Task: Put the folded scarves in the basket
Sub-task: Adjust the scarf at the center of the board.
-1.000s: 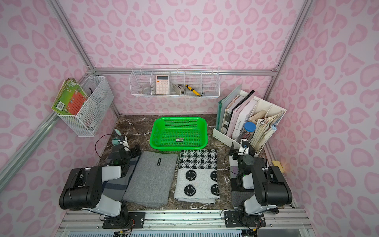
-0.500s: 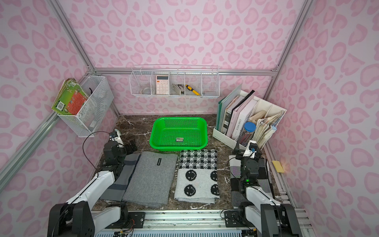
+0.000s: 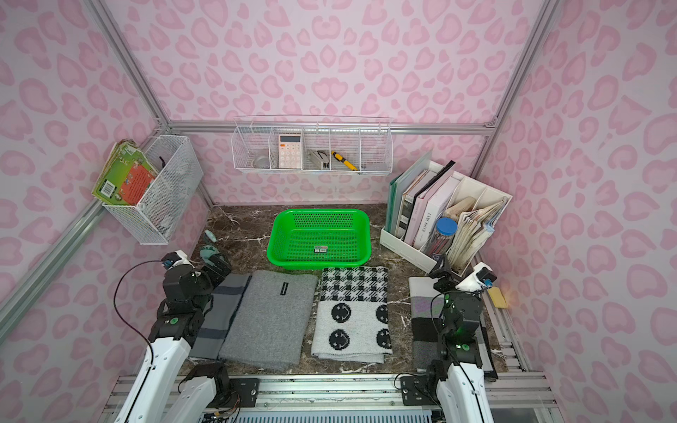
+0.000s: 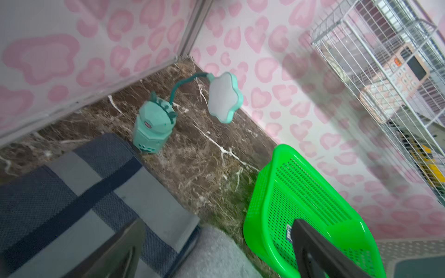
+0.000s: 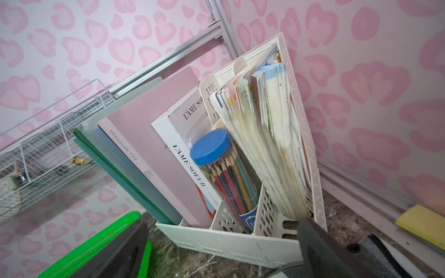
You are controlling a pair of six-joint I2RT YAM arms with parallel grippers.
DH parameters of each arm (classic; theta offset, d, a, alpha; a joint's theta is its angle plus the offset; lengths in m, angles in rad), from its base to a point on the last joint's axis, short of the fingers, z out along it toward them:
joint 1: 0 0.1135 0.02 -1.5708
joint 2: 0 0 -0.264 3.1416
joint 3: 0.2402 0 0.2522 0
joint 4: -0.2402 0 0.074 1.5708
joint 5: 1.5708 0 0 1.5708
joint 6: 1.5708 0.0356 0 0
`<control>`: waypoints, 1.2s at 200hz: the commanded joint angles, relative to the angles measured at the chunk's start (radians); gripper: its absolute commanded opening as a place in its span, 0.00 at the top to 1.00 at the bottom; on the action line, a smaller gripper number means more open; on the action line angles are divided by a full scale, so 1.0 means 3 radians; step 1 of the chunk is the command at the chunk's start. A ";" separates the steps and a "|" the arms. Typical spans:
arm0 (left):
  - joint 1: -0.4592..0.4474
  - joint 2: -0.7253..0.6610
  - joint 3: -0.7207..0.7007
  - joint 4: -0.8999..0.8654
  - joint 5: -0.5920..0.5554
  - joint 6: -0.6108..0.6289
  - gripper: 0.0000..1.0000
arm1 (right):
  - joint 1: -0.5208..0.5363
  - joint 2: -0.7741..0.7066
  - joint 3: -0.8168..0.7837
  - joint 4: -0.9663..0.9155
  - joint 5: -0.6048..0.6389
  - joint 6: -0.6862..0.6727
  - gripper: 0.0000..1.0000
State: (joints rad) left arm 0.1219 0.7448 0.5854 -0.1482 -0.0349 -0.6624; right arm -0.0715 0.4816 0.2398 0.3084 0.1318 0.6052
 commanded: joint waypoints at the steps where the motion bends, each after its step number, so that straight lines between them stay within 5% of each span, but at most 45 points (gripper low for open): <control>1: 0.0004 -0.0021 0.0103 -0.0271 0.0686 -0.0171 0.01 | -0.0002 -0.0080 0.0160 -0.0517 -0.0073 0.0179 0.00; 36: -0.0332 0.0001 0.0277 -0.0340 0.1297 -0.0102 0.06 | -0.0002 -0.0154 0.0371 -0.0732 -0.0741 -0.0035 0.00; 97: -0.2034 0.0321 0.0654 -0.0946 0.0550 -0.0220 0.10 | 0.0163 0.0555 0.0877 -0.1249 -0.2007 -0.0207 0.00; 110: -0.2480 0.0415 0.0629 -0.0950 0.0311 -0.0364 0.10 | 0.0465 0.0792 0.1035 -0.1484 -0.1863 -0.0318 0.00; 148: -0.3444 0.0887 0.0819 -0.1475 -0.0313 -0.0811 0.09 | 0.1624 0.1216 0.1270 -0.1898 -0.0491 -0.0385 0.00; 204: -0.4240 0.1493 0.0741 -0.1051 -0.0358 -0.1387 0.08 | 0.1874 0.1533 0.0951 -0.1631 -0.0479 -0.0166 0.01; 240: -0.4318 0.1858 0.0816 -0.0971 -0.0223 -0.1622 0.07 | 0.1874 0.1644 0.0719 -0.1296 -0.0638 -0.0012 0.01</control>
State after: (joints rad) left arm -1.1656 1.2602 0.8265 -0.4808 -0.1158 -1.0695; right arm 0.4892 0.9607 0.4877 -0.1745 -0.0349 0.5552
